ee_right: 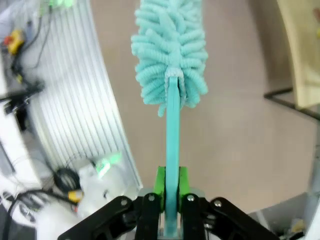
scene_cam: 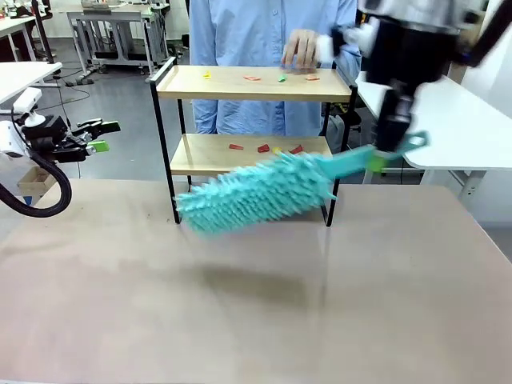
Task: Clean the shelf.
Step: Clean the specific section of the Shelf indicated by the human with the Duster.
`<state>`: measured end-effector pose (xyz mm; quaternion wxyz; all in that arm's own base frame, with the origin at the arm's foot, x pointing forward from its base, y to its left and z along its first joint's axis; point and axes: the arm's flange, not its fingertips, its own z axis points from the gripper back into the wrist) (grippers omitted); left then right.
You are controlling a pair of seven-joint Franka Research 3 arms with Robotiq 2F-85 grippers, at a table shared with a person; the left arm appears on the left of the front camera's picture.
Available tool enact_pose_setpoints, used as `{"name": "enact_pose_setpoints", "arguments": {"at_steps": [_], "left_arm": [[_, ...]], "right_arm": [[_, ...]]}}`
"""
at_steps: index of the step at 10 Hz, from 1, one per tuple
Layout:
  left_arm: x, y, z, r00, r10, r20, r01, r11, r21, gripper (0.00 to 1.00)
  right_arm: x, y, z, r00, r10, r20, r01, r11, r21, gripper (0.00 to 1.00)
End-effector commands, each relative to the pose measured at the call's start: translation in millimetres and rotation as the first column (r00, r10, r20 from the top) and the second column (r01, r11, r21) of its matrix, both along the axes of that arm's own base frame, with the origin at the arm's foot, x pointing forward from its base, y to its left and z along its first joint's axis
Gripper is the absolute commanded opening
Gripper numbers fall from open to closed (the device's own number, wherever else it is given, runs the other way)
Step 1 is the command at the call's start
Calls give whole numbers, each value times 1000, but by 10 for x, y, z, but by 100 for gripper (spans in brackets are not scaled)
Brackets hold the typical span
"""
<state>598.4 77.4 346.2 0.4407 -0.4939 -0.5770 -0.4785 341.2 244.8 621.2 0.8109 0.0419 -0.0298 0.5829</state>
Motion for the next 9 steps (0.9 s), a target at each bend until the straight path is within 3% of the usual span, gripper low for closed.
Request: {"name": "enact_pose_setpoints", "arguments": {"at_steps": [1,2,4,5,6,9], "left_arm": [[-16,8,31,1000,-3,5,3,1000,4,100],[-16,8,31,1000,-3,5,3,1000,4,100],[-16,8,31,1000,-3,5,3,1000,4,100],[-16,8,31,1000,-3,5,3,1000,4,100],[-16,8,31,1000,-3,5,3,1000,4,100],[-16,8,31,1000,-3,5,3,1000,4,100]], "right_arm": [[63,427,69,985,-105,140,89,989,115,13],[38,683,126,958,-198,207,160,969,187,13],[-127,1018,202,929,-234,286,148,944,294,13],[-257,1053,294,926,-254,278,143,920,364,13],[-62,956,285,949,-214,230,151,953,264,13],[-62,956,285,949,-214,230,151,953,264,13]]}}
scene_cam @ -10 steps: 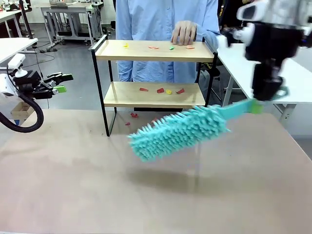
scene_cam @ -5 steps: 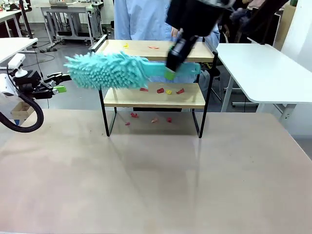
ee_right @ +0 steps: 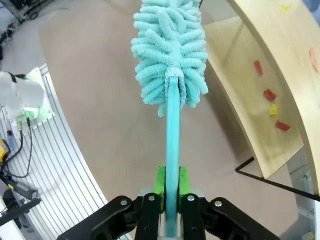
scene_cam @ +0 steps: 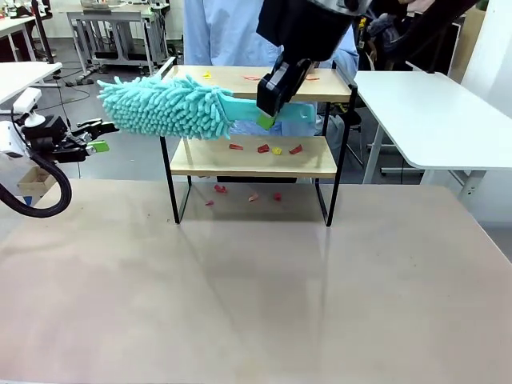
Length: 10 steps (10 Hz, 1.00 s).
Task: Clean the shelf.
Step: Clean the specific section of the Shelf indicated by the human with the Duster.
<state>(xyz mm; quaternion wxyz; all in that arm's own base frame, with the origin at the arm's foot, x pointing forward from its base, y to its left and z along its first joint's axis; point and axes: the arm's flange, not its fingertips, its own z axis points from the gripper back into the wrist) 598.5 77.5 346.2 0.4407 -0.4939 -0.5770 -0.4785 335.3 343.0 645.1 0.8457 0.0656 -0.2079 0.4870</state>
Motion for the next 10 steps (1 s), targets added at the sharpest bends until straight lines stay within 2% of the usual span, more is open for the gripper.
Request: {"name": "enact_pose_setpoints", "arguments": {"at_steps": [1,2,3,4,5,6,8,10], "left_arm": [[-16,7,31,1000,-3,5,3,1000,4,100],[-16,7,31,1000,-3,5,3,1000,4,100],[-16,7,31,1000,-3,5,3,1000,4,100],[-16,7,31,1000,-3,5,3,1000,4,100],[-16,7,31,1000,-3,5,3,1000,4,100],[-16,7,31,1000,-3,5,3,1000,4,100],[-16,7,31,1000,-3,5,3,1000,4,100],[-16,7,31,1000,-3,5,3,1000,4,100]], "right_arm": [[-28,32,25,1000,5,14,-5,1000,8,13],[-107,338,140,993,-22,115,24,1000,-18,13],[-163,586,291,983,-37,181,39,999,-11,13],[-164,783,402,974,-87,208,89,996,-5,13],[-130,985,487,962,-164,218,163,986,21,13],[-73,1168,534,933,-294,208,292,956,40,13],[105,1539,635,840,-494,223,486,869,95,13],[245,1774,711,811,-538,231,528,842,111,13]]}}
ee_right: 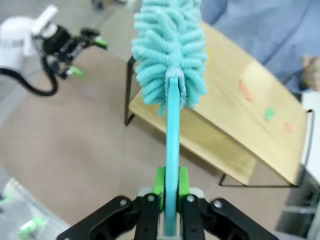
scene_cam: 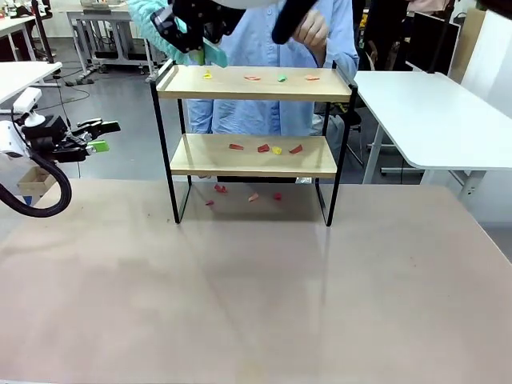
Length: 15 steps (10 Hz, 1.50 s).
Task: Clean the shelf.
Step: Clean the specific section of the Shelf indicated by the human with the Duster.
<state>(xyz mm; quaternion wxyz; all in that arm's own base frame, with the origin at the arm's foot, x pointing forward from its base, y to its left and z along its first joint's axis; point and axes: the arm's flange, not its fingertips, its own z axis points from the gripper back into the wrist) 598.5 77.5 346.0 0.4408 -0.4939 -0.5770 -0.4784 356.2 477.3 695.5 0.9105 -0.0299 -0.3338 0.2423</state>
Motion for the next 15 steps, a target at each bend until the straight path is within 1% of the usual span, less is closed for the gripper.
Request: {"name": "enact_pose_setpoints", "arguments": {"at_steps": [1,2,3,4,6,7,8,11,14,15], "left_arm": [[-17,6,33,1000,-3,5,3,1000,4,100],[-17,6,33,1000,-3,5,3,1000,4,100],[-17,6,33,1000,-3,5,3,1000,4,100],[-17,6,33,1000,-3,5,3,1000,4,100],[-17,6,33,1000,-3,5,3,1000,4,100],[-17,6,33,1000,-3,5,3,1000,4,100],[-17,6,33,1000,-3,5,3,1000,4,100],[-17,6,33,1000,-3,5,3,1000,4,100],[-17,6,33,1000,-3,5,3,1000,4,100],[-17,6,33,1000,-3,5,3,1000,4,100]], "right_arm": [[88,487,212,998,-65,7,65,998,-2,13],[137,518,212,997,-77,-15,77,997,23,13],[190,536,228,993,-119,-21,120,992,39,13],[210,590,218,987,-161,-22,162,986,37,13],[209,643,194,963,-268,-23,268,963,14,13],[218,652,157,957,-289,-38,289,957,9,13],[231,669,108,958,-278,-71,280,960,20,13],[205,651,-71,946,-276,-168,286,957,37,13],[247,547,-292,912,-317,-260,328,945,2,13],[247,511,-301,913,-285,-293,297,955,-6,13]]}}
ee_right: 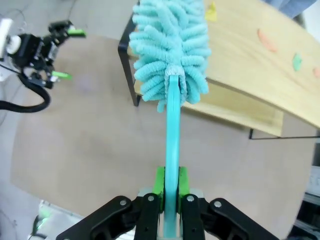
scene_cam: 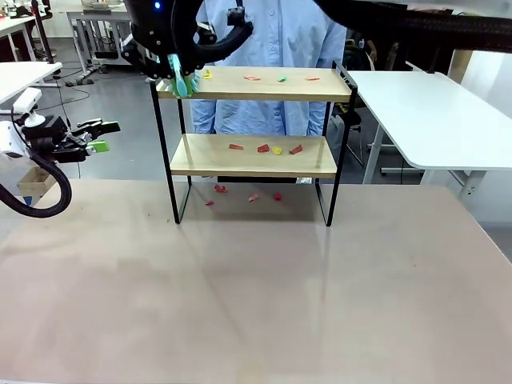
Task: Clean the shelf.
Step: Clean the specific section of the Shelf indicated by the human with the Duster.
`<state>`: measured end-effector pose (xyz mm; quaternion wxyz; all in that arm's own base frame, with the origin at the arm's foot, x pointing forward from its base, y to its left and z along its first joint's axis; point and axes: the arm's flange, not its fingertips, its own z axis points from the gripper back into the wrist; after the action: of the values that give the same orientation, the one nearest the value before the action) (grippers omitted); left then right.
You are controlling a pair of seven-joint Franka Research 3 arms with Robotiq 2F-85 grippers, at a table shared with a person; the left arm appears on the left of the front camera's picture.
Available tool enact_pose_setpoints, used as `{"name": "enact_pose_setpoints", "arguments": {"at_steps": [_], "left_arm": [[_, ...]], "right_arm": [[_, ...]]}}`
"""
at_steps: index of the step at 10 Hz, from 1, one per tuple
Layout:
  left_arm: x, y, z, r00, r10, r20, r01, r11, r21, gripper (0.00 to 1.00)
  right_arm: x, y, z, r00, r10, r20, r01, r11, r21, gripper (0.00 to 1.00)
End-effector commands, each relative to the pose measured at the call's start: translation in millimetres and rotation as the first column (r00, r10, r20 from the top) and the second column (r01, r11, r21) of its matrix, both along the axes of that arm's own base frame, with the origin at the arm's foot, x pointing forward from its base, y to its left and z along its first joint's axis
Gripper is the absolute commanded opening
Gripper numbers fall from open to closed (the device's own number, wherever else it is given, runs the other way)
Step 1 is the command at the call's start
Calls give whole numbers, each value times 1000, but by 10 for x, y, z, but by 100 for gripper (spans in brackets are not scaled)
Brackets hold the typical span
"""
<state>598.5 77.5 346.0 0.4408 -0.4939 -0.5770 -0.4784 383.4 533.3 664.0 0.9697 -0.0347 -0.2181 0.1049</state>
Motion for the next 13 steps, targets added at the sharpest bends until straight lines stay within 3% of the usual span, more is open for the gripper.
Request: {"name": "enact_pose_setpoints", "arguments": {"at_steps": [1,5,7,13], "left_arm": [[-17,6,34,1000,-3,5,3,1000,4,100],[-17,6,34,1000,-3,5,3,1000,4,100],[-17,6,34,1000,-3,5,3,1000,4,100],[-17,6,34,1000,-3,5,3,1000,4,100]], "right_arm": [[-13,19,26,999,6,32,-6,1000,-7,13],[-5,7,6,1000,3,10,-3,1000,-4,13],[7,-240,35,996,-92,-11,92,996,1,13],[-303,-1617,104,942,-328,-75,331,943,24,13]]}}
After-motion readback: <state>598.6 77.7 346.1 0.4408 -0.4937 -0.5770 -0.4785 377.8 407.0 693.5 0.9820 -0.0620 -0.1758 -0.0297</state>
